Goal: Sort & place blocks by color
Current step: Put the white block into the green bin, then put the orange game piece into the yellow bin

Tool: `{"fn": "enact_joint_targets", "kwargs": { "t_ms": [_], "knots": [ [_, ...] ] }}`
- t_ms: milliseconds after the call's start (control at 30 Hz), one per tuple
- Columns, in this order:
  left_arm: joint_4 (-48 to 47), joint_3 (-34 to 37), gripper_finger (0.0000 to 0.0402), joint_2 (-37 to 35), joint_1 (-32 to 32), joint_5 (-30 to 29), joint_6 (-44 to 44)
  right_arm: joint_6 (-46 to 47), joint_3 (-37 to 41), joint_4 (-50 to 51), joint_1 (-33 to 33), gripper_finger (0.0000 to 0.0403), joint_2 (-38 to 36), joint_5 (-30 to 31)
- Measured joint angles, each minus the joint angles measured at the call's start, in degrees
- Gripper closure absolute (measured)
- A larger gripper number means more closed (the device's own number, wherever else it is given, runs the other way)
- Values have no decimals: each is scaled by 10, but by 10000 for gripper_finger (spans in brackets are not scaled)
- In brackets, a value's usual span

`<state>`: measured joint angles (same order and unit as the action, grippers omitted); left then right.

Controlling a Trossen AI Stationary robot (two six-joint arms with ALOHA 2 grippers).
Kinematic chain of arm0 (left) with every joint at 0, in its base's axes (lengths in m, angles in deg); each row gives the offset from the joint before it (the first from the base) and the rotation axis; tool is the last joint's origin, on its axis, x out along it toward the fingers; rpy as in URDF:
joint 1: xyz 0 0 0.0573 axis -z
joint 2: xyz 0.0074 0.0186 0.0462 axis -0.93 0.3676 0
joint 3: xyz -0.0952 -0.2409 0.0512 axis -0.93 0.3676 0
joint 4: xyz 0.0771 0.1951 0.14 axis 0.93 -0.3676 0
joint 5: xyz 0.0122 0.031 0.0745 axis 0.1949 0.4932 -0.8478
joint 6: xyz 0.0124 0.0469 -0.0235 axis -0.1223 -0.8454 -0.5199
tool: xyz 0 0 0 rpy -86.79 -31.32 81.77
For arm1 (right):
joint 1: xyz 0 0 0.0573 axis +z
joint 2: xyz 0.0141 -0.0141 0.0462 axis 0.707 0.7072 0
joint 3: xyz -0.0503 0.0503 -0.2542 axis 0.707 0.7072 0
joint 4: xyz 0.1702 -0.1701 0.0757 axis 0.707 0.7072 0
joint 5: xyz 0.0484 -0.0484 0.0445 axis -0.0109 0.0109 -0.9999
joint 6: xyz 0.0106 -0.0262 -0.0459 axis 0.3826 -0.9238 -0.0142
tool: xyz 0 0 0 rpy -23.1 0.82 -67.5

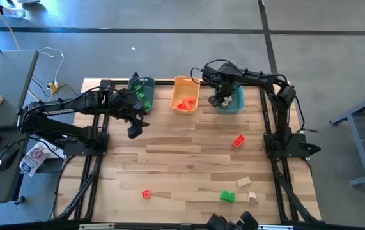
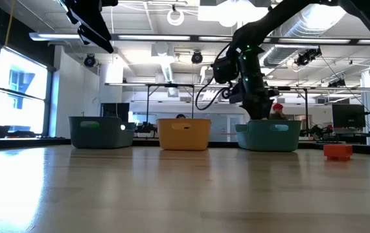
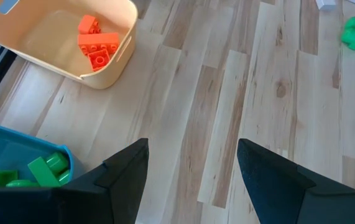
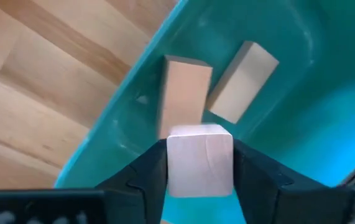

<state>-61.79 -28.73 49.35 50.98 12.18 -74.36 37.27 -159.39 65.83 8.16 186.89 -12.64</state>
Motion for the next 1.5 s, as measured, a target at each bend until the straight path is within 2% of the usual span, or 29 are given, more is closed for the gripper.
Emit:
{"fn": "enact_joint_targets", "kwargs": {
  "t_ms": [267,500,700,900,1067,1333,1500],
  "knots": [
    [0,0,170,0,0,0,0,-19,0,38,18,206,0,35],
    [0,0,170,0,0,0,0,-15,0,76,34,204,-14,58],
    [0,0,170,0,0,0,0,-15,0,79,55,204,-54,85],
    [0,0,170,0,0,0,0,-3,0,85,84,203,-112,84],
    [0,0,170,0,0,0,0,7,3,93,121,203,-157,60],
    [0,0,170,0,0,0,0,46,140,54,189,203,-269,50],
    [0,0,170,0,0,0,0,74,218,21,225,203,-341,6]
  ]
}}
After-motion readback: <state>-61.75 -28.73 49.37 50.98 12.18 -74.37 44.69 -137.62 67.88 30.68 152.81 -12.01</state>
